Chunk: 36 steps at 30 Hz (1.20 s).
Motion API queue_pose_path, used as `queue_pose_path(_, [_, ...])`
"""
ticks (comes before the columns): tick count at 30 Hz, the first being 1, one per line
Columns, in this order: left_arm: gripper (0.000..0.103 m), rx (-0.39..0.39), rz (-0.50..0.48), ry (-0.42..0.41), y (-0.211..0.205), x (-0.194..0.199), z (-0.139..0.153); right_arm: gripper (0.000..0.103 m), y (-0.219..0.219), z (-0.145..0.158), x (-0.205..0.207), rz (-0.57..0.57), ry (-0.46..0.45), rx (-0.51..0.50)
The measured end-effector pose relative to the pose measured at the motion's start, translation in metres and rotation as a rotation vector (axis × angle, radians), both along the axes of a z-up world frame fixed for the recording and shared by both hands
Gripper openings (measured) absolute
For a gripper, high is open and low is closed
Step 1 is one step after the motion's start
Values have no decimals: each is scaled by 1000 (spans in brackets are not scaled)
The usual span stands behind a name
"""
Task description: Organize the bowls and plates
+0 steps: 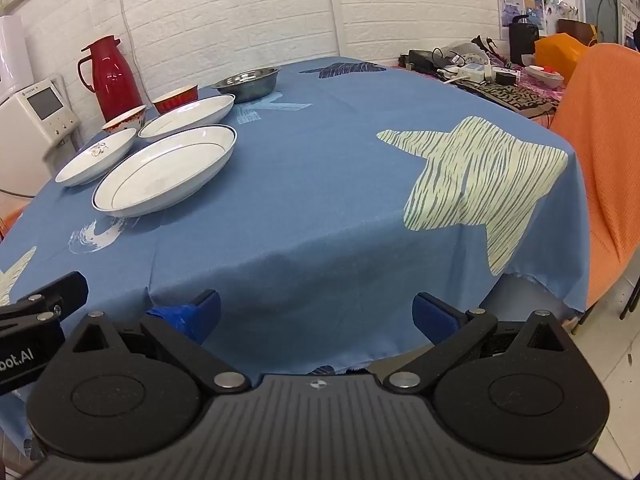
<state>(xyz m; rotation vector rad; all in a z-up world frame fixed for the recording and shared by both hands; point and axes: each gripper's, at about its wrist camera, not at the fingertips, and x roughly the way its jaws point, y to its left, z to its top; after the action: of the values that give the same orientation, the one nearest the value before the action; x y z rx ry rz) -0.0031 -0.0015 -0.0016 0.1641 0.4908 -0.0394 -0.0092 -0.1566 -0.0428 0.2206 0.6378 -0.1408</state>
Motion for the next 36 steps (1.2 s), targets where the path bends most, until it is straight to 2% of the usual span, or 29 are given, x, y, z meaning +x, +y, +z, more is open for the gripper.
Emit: queue_pose_path(36, [102, 7, -15, -5, -3, -1, 4, 90, 1, -2, 1, 14, 7, 24])
